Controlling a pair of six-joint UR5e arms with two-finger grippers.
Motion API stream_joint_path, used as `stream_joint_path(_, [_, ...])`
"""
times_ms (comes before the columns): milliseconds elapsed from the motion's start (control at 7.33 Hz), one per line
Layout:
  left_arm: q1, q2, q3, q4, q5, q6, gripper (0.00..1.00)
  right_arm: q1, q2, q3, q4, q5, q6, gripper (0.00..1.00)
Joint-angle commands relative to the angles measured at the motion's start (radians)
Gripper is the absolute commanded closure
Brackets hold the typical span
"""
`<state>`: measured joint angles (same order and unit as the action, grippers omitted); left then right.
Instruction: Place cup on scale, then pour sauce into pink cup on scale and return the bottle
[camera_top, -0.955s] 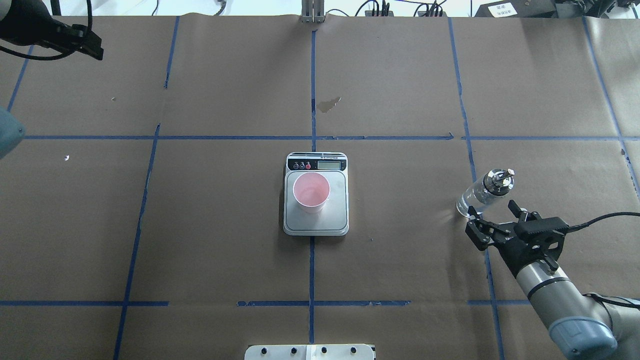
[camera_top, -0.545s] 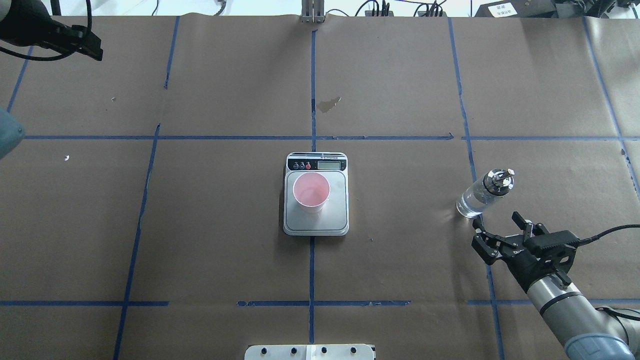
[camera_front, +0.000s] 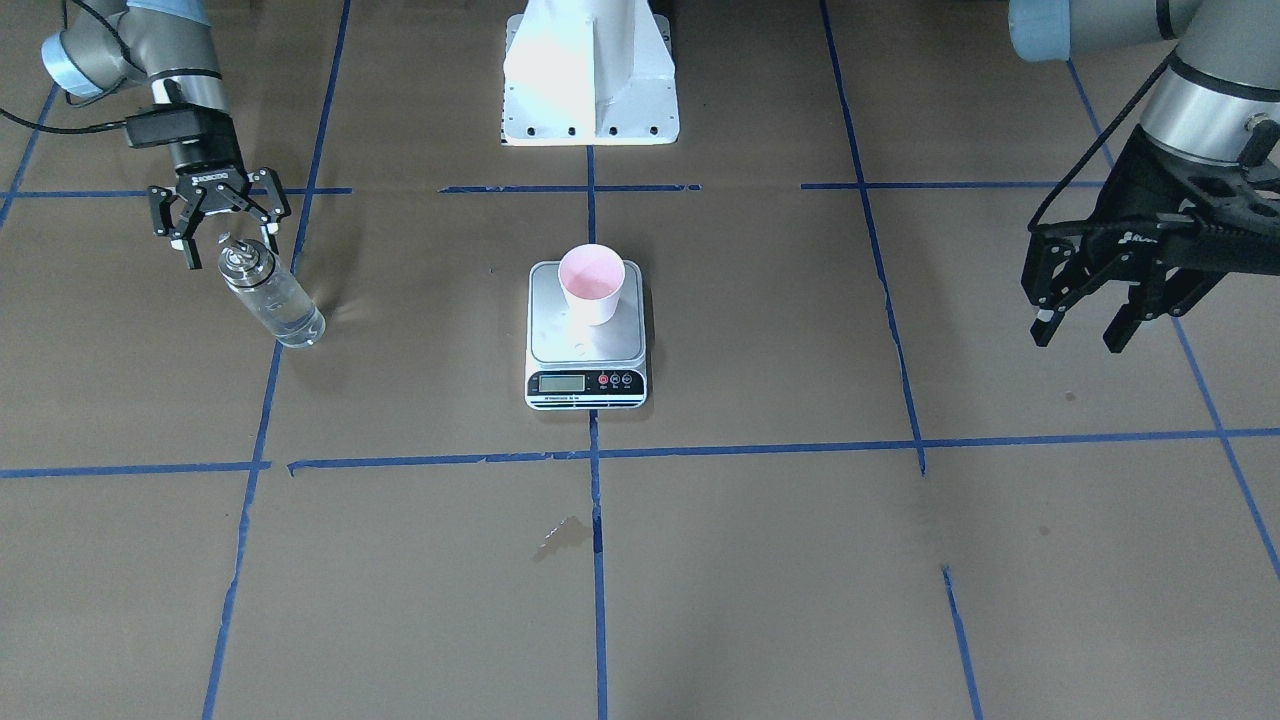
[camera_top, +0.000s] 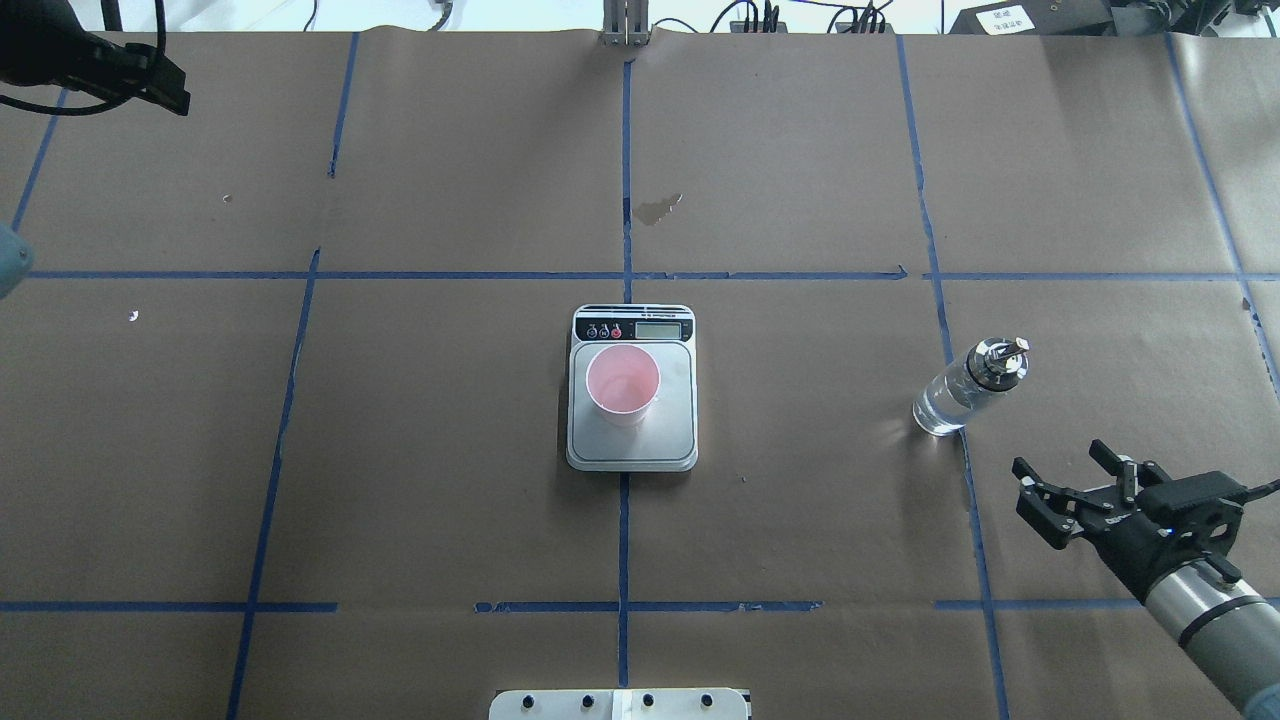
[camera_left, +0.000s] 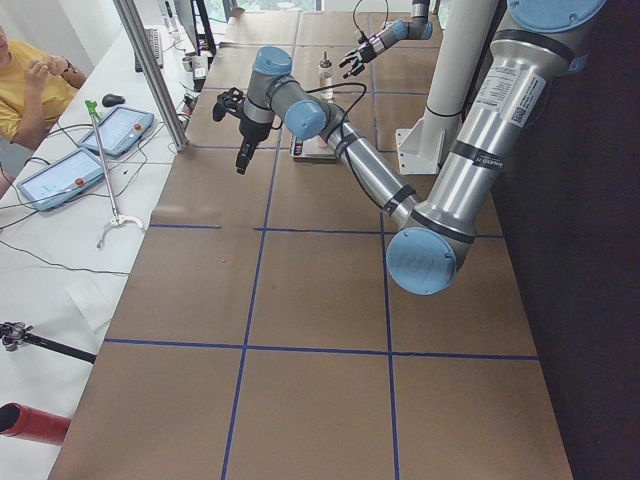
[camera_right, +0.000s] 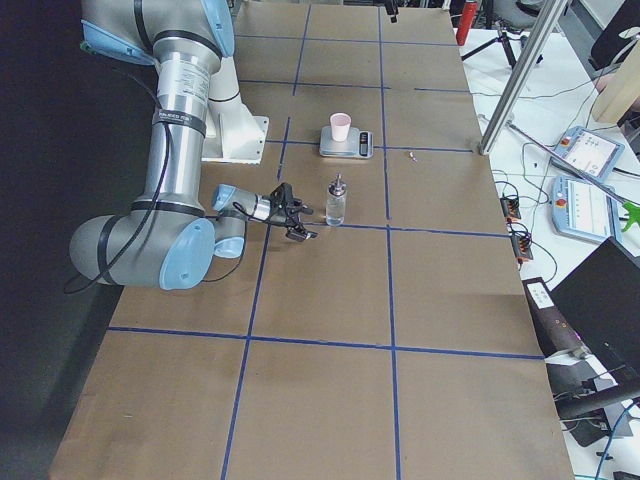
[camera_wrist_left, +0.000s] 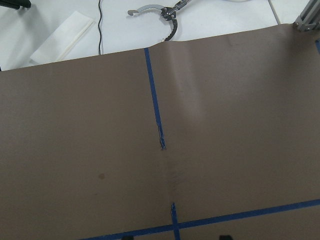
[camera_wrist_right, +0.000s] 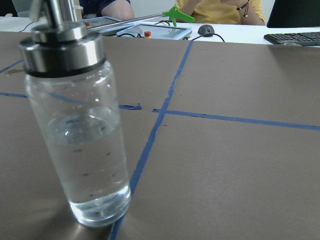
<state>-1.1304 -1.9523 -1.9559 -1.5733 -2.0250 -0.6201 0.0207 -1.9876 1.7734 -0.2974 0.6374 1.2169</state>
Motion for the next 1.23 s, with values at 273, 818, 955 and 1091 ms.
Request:
stream_joint_path(273, [-0.173, 0.116, 0.089, -0.014, -0.183, 0.413, 0.35, 0.181, -0.056, -0.009, 0.055, 0.185, -0.116, 0.00])
stream_joint_path(818, [-0.262, 0.164, 0.164, -0.048, -0.256, 0.520, 0.35, 0.783, 0.132, -0.102, -0.011, 0.834, -0.403, 0.00])
stream_joint_path(955, [-0.290, 0.205, 0.217, -0.141, -0.258, 0.542, 0.35, 0.924, 0.226, -0.150, -0.082, 0.975, -0.497, 0.00])
stream_joint_path(1091, [-0.331, 0.261, 0.224, -0.174, -0.279, 0.589, 0.35, 1.055, 0.287, -0.147, -0.185, 1.113, -0.567, 0.00])
